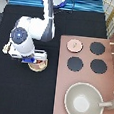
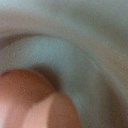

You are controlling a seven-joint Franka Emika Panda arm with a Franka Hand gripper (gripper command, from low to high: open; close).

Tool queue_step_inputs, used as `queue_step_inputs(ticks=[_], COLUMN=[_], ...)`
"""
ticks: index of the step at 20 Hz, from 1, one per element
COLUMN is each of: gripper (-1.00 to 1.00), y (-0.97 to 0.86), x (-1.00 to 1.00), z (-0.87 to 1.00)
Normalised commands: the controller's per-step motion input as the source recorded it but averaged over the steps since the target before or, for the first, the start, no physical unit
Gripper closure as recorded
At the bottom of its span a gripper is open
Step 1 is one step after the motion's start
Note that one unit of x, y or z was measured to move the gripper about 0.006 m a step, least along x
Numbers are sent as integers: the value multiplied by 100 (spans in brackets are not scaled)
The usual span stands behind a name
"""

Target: Take the lid off the pot, put the pot on the plate, and use the tool to push the pot to the front of the table.

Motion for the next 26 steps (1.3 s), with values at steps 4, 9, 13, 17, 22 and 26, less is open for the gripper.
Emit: queue_step_inputs(ticks=[4,9,13,17,22,26], gripper=[-100,-100,-100,-100,-100,-100], y=[-5,0,-8,-46,-54,-58], x=[-26,-39,-54,-53,-42,-48], z=[61,90,89,73,52,28])
